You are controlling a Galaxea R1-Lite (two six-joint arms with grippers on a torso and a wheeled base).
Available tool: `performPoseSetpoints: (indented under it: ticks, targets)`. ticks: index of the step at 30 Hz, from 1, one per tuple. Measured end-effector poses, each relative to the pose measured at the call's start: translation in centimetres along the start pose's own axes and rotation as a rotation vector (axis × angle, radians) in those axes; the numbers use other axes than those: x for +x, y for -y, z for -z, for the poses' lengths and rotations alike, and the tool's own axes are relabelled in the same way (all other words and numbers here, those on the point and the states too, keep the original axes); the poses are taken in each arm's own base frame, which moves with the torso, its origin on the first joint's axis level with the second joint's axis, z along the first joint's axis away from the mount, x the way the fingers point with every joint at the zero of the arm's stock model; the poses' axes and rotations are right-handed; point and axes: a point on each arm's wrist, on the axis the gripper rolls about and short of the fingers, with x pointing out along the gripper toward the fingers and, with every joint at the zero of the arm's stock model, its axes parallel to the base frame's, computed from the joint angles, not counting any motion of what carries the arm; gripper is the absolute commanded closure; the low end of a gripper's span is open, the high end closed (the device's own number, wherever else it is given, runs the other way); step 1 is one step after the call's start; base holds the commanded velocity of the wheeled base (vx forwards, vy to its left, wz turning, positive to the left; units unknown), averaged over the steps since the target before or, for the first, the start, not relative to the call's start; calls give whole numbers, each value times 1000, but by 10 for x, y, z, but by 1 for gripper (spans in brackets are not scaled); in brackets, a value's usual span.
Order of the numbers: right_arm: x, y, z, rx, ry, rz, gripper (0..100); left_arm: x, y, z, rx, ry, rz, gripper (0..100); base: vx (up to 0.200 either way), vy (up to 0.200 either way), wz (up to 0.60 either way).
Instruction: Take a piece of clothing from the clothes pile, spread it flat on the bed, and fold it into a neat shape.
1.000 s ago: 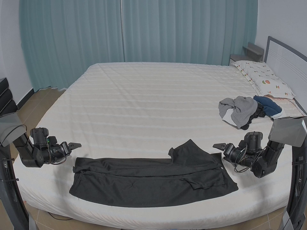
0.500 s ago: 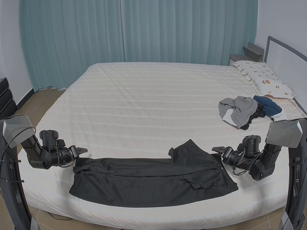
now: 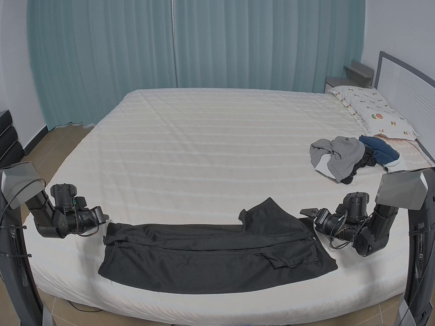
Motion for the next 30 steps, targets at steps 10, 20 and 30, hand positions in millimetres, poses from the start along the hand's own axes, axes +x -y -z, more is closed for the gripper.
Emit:
performPoseSetpoints:
  ticks: [10, 20, 30]
  targets:
    - [1, -2, -2, -11, 19, -19, 0, -8, -8, -12, 1, 62, -11, 100, 0, 0, 0]
    - [3, -1, 4, -12, 5, -20, 0, -6, 2, -2, -10, 5, 18, 0, 0, 0, 0]
    - [2, -1, 6, -22, 24, -44, 0, -1, 8, 5, -12, -29, 57, 0, 0, 0, 0]
